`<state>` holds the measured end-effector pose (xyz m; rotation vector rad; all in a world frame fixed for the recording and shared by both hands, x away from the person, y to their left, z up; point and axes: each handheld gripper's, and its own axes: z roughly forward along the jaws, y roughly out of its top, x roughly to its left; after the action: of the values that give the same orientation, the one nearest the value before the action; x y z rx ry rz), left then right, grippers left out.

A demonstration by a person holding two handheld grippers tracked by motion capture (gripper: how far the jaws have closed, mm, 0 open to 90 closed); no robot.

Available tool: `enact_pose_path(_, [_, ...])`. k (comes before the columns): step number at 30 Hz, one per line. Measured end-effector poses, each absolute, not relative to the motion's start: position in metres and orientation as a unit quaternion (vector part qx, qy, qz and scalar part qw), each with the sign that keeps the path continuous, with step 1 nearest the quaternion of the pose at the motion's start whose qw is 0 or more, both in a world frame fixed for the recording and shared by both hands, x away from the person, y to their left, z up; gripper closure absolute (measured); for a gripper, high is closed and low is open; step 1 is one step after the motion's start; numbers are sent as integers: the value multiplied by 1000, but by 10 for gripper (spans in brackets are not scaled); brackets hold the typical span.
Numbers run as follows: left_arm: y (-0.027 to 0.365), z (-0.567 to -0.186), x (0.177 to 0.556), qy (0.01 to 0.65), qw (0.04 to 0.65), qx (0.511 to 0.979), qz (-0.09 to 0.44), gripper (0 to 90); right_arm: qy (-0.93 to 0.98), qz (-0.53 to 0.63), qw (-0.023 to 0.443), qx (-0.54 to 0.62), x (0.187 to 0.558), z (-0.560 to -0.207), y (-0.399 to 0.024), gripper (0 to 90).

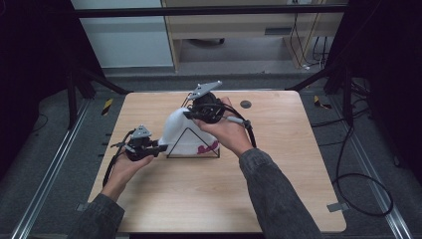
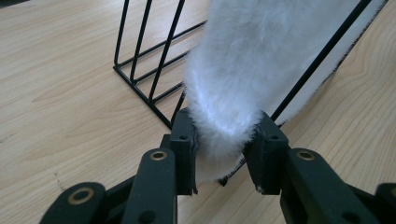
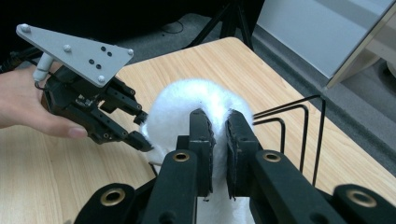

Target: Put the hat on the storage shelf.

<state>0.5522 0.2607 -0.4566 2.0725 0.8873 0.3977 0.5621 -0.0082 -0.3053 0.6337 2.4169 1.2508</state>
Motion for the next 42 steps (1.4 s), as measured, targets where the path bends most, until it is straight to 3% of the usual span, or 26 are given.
enact_pose_path(21, [264, -459, 549, 355, 409, 826, 156, 663, 859, 417, 166, 245, 563, -320, -11, 781])
enact_pose_path(37, [273, -449, 538, 355, 410, 820, 185, 601, 856, 417, 167, 257, 550, -321, -22, 604])
enact_pose_path(42, [275, -447, 531, 355, 400, 820, 205, 505, 851, 424, 170, 259, 540, -320, -27, 542])
